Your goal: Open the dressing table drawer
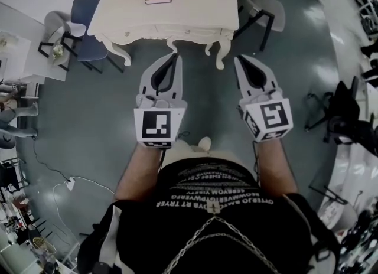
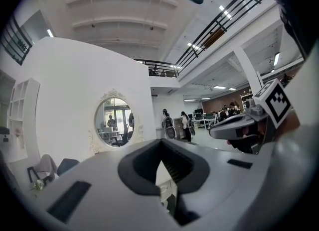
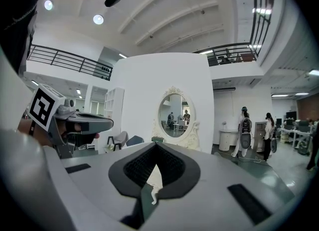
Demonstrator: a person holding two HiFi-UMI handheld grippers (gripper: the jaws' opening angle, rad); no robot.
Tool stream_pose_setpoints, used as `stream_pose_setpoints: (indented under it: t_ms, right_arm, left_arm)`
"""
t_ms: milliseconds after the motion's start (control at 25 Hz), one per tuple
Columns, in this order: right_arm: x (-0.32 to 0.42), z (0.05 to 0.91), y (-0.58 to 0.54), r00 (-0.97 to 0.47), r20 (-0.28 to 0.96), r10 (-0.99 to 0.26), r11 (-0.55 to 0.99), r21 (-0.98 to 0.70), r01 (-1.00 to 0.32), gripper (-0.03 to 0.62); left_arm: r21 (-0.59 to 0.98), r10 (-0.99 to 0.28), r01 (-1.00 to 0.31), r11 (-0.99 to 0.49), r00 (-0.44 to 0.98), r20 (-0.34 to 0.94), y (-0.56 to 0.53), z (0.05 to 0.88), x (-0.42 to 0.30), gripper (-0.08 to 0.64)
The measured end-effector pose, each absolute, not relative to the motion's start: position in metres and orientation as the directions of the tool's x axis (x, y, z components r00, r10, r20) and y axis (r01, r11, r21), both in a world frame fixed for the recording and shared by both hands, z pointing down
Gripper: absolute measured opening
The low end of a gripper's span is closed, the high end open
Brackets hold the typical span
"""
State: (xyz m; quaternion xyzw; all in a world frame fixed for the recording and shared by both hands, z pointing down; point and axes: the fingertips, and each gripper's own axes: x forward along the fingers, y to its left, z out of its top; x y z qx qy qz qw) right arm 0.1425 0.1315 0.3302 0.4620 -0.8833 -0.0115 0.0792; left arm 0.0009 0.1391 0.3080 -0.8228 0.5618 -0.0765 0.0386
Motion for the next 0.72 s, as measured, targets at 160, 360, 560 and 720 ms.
stream_pose_setpoints:
  t_ms: [160, 360, 560, 720]
  right_arm:
    - [0.141, 0.336, 0.131, -0.569, 0.135, -0.811, 0.581, 0.083, -0.809, 0.002]
    - [0.135, 0.335, 0.129, -0.573, 0.122, -0.81, 0.584, 0.082, -0.808, 0.002]
    - [0.127, 0.331, 0.12, -0.564, 0.12, -0.817, 0.575, 0.09, -0.813, 0.002]
    - [0.124, 0.332, 0.103, -0.552, 0.127, -0.824, 0.564, 0.097, -0.82, 0.002]
  left_arm:
    - [-0.18, -0.932, -0.915, -0.36, 0.346, 0.104, 0.138, 0.312, -0.004, 0.003]
    - [-0.179, -0.934, -0.917, -0.355, 0.343, 0.095, 0.137, 0.311, -0.009, 0.003]
    - [-0.179, -0.929, -0.912, -0.369, 0.356, 0.1, 0.125, 0.312, -0.017, 0.003]
    - [-0.175, -0.922, -0.905, -0.387, 0.376, 0.094, 0.104, 0.311, -0.018, 0.003]
